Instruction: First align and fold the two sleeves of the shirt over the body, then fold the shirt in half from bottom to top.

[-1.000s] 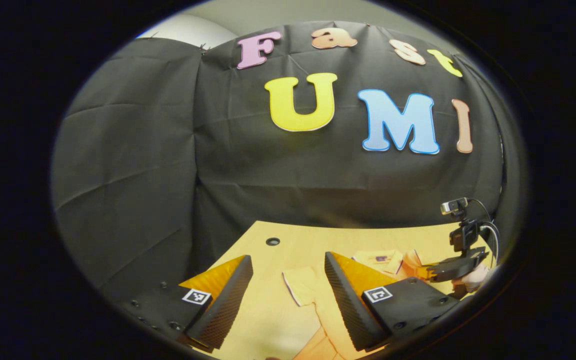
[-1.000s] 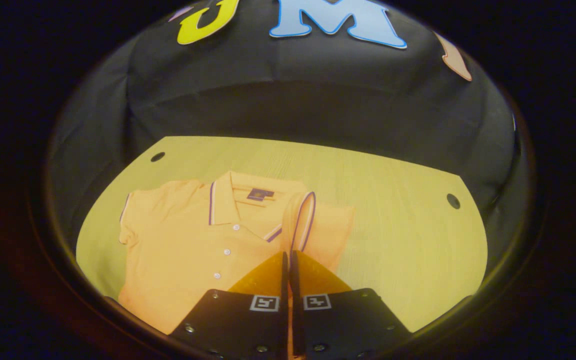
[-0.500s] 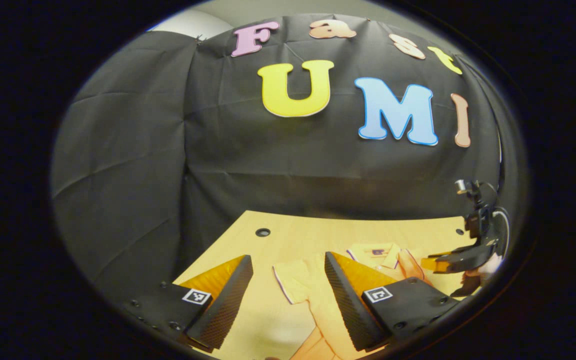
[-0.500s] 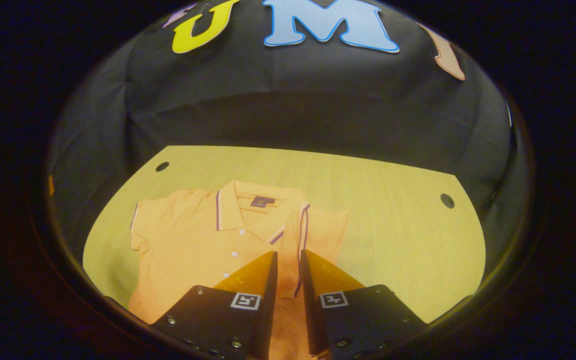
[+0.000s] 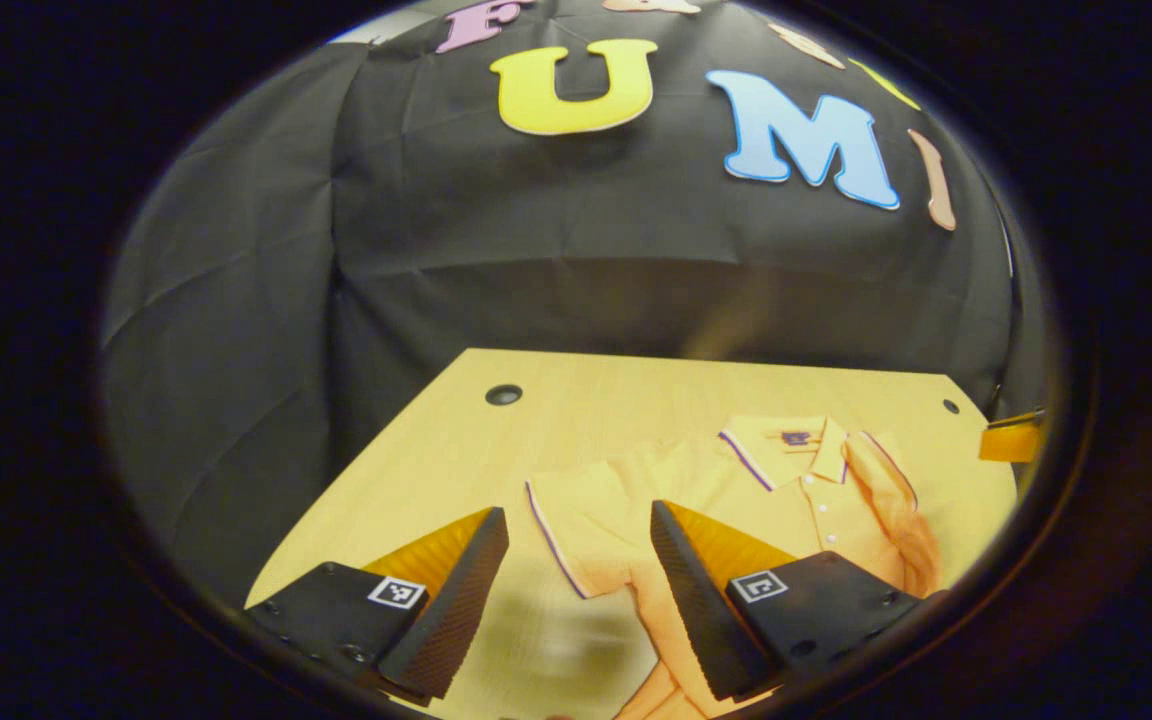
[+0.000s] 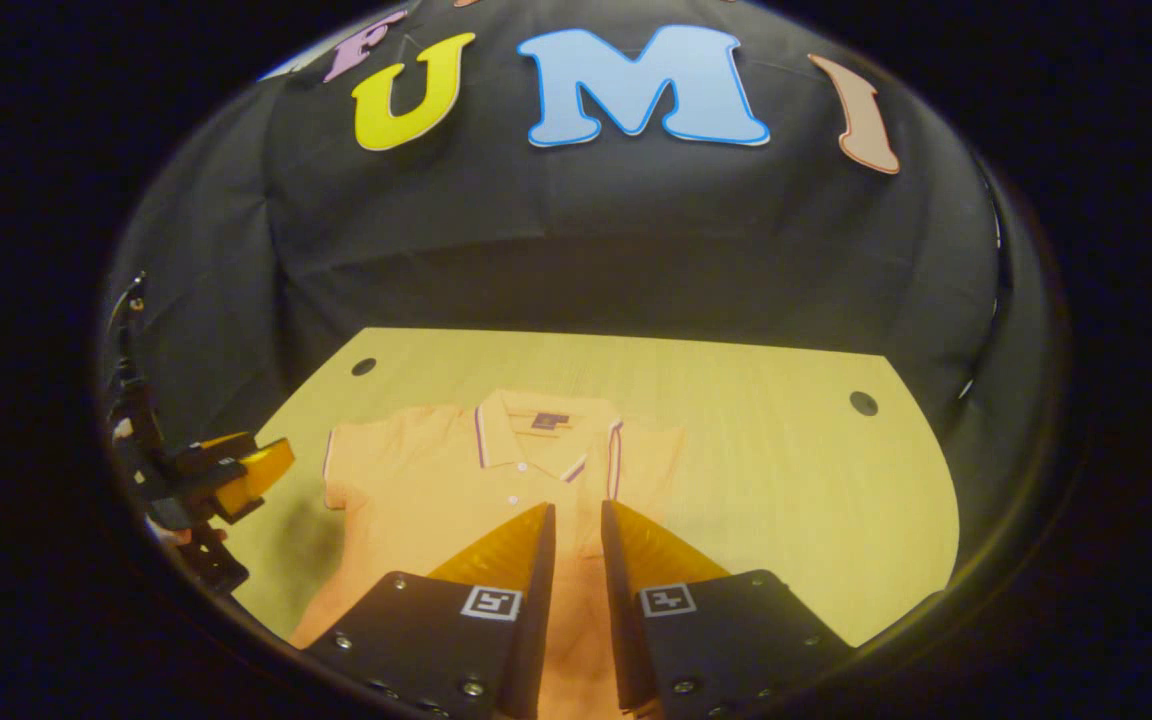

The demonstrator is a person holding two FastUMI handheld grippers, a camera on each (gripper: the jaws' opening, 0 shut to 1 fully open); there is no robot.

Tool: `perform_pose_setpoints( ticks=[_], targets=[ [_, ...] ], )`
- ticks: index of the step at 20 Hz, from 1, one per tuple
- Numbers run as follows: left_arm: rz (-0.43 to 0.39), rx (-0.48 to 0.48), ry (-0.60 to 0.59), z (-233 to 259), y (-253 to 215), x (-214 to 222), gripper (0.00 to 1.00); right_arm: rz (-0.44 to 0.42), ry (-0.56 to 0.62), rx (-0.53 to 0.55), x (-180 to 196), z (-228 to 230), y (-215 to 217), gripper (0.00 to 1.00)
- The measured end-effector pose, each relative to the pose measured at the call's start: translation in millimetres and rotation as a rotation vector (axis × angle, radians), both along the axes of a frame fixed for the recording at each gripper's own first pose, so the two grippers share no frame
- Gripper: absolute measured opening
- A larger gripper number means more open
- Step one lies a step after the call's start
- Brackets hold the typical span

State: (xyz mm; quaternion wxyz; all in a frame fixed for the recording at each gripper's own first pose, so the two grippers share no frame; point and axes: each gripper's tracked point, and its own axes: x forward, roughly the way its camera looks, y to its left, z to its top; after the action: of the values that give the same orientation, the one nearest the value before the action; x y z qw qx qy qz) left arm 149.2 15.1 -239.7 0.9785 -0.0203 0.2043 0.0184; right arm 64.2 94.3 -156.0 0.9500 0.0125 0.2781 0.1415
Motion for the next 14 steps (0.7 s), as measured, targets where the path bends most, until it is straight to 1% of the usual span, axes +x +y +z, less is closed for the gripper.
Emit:
perform_pose_setpoints(
  ticks=[4, 7, 8, 9, 10, 14],
  targets=[
    [0.032, -0.007, 0.081, -50, 10, 20, 0.96, -0.036, 0.038, 0.031, -32, -2, -7, 0.28],
    [0.044, -0.017, 0.141, -79, 11, 28, 0.96, -0.065, 0.063, 0.018, -50, -8, -20, 0.28],
    [0.046, -0.021, 0.163, -88, 12, 28, 0.95, -0.075, 0.07, 0.01, -53, -10, -24, 0.28],
    [0.048, -0.023, 0.186, -96, 12, 28, 0.96, -0.085, 0.077, 0.002, -57, -14, -30, 0.26],
    [0.048, -0.026, 0.202, -105, 9, 29, 0.96, -0.095, 0.087, -0.005, -59, -16, -36, 0.29],
    [0.056, -0.025, 0.197, -105, 9, 31, 0.97, -0.129, 0.112, -0.005, -63, -23, -46, 0.29]
  ],
)
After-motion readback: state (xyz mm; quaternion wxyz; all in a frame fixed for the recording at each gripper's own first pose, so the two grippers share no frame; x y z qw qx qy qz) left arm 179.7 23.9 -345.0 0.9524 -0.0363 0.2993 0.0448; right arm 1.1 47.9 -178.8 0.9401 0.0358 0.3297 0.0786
